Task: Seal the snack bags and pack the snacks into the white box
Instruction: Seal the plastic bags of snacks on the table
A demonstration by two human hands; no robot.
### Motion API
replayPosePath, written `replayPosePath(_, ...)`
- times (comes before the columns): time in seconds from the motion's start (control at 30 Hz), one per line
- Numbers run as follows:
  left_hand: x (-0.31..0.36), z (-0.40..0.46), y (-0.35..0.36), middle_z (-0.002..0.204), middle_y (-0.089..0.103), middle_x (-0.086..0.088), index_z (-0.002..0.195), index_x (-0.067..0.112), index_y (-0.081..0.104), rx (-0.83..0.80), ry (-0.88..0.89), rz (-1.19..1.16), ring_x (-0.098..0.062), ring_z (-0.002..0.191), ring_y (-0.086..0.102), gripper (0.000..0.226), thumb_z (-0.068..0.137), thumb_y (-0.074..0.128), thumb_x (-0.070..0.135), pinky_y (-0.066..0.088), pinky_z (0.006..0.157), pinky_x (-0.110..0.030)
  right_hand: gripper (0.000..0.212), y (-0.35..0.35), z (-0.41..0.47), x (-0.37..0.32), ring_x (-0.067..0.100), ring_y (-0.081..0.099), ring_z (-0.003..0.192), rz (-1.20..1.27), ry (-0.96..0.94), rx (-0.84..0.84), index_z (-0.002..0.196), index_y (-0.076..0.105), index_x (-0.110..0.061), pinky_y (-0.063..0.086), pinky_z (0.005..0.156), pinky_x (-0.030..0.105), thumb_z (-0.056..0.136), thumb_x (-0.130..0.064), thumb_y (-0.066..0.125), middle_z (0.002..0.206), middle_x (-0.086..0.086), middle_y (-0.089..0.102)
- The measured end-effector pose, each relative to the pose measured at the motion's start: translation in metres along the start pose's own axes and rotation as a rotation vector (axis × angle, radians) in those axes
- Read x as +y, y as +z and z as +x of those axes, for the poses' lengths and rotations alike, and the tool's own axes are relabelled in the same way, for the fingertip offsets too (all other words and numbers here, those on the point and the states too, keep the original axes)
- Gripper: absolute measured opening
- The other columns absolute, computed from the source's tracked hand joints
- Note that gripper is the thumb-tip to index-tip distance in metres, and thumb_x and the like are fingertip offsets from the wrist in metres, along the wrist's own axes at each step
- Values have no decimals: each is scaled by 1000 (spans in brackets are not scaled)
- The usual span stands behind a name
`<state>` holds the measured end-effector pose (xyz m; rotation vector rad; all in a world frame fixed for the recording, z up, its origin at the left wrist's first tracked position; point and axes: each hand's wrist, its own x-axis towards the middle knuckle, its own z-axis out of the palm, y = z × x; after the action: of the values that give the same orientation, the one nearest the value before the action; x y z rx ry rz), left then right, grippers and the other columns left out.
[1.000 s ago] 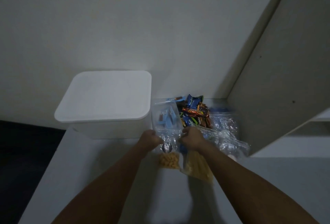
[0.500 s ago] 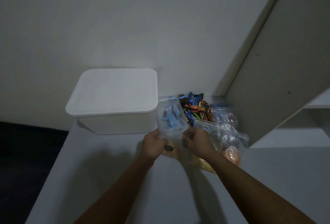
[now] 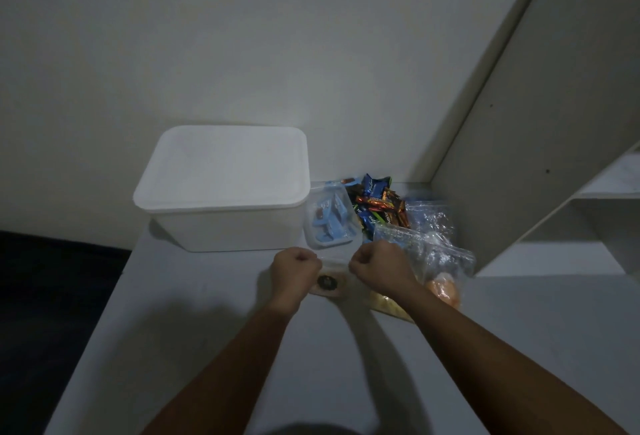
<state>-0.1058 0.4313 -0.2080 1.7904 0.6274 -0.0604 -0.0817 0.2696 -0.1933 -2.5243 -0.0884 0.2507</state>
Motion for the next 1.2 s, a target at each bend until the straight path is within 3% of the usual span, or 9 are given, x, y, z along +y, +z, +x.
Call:
replayPosePath(0.17,5,-2,1,78,74,-2,81,11,78,72,49,-11,-19,77,69,12,74,69,8,56,79,-31,16,2,-4,-9,10,64,78,-101,-86,121,90,77,-19,58,74,35,84,-28,65,92,-3,73)
replayPosePath(0.3,14,-4,-2,80,72,-2,85,10,78,76,80,17,-14,78,65,18,73,67,2,50,77,-22,19,0,-8,-9,12,60,80,-120,-130,206,89,77,-20,55,70,34,87,-30,61,98,-2,69)
replayPosePath(0.43,22,-6,-3,78,66,3,84,13,75,29,35,36,-15,80,62,21,72,64,1,53,82,-29,18,1,-9,-10,11,58,80,-122,-115,226,92,76,-19,49,69,29,90,-28,60,99,-1,67)
replayPosePath(0.6,21,-2,-15,85,71,-8,86,8,73,-98,50,-110,-23,81,66,24,72,62,-9,55,74,-31,16,-14,-6,-13,8,60,79,71,-103,51,94,72,-12,53,75,29,93,-21,60,96,-1,68)
replayPosePath(0.67,22,-1,-20,90,70,-13,94,4,70,-150,117,-117,-24,81,65,26,74,64,-12,54,66,-23,15,-22,-4,-13,6,60,73,179,-85,39,93,70,-9,54,66,21,93,-19,59,87,-2,66)
replayPosePath(0.73,26,-1,-22,87,69,-14,91,4,71,-129,175,-101,-25,77,66,21,76,67,-10,55,61,-22,17,-30,-2,-14,1,56,64,226,-87,25,93,69,-6,43,52,11,94,-18,57,77,-6,61)
replayPosePath(0.8,29,1,-22,84,70,-15,80,11,72,-82,211,-89,-29,74,69,19,77,68,-7,58,64,-29,20,-34,-1,-15,-1,50,59,205,-112,22,91,70,-5,34,52,10,95,-20,57,69,-9,57)
replayPosePath(1.07,43,7,-33,74,69,-5,80,7,75,-31,340,13,-8,66,61,7,76,75,2,49,74,-24,4,-44,-1,-17,3,60,79,236,-176,78,88,72,-12,46,69,17,85,-12,69,87,-4,68)
replayPosePath(1.2,49,7,-35,68,64,2,79,12,75,-10,356,77,-7,63,58,7,76,76,6,50,73,-24,5,-45,-1,-25,-3,54,71,143,-155,146,85,72,-14,38,59,13,87,-13,68,81,-8,65)
